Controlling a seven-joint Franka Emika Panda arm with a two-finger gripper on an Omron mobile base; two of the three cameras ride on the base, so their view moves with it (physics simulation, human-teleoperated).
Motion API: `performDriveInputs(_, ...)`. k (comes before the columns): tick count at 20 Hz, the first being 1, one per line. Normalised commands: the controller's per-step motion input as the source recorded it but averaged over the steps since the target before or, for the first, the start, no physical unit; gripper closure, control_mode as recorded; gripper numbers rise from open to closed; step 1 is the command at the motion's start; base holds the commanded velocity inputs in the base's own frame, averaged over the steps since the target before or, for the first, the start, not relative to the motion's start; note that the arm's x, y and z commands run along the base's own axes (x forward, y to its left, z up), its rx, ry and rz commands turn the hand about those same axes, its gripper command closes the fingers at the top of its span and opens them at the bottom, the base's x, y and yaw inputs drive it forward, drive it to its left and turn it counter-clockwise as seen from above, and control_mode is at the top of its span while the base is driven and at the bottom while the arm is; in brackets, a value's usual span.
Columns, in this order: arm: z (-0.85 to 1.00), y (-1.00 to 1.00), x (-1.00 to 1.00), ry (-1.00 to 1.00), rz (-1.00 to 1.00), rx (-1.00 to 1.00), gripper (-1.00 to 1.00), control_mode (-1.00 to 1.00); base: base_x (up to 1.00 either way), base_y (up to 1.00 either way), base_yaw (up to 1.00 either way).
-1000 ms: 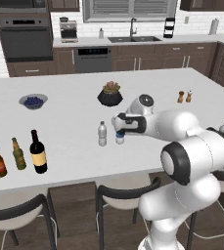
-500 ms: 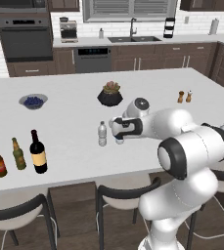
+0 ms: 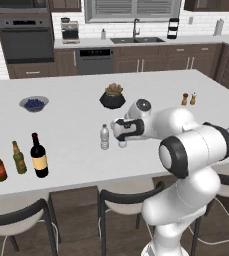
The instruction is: Move the plastic bottles in the middle to the plastics group, and the glass bottles in the middle to the glass group.
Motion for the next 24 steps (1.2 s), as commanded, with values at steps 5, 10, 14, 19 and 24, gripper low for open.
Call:
performDriveInputs(5, 0.00, 0.00, 0.14, 0.00, 0.00, 0.00, -1.00, -1.00, 0.00, 0.00, 0.00)
performDriveInputs(10, -0.03, 0.00, 0.05, 0.01, 0.00, 0.00, -1.00, -1.00, 0.00, 0.00, 0.00)
performDriveInputs(14, -0.09, 0.00, 0.09, 0.00, 0.00, 0.00, -1.00, -1.00, 0.00, 0.00, 0.00)
performDriveInputs(19, -0.13, 0.00, 0.16, 0.00, 0.00, 0.00, -1.00, -1.00, 0.00, 0.00, 0.00)
performDriveInputs(24, -0.06, 0.00, 0.15, 0.00, 0.00, 0.00, -1.00, -1.00, 0.00, 0.00, 0.00)
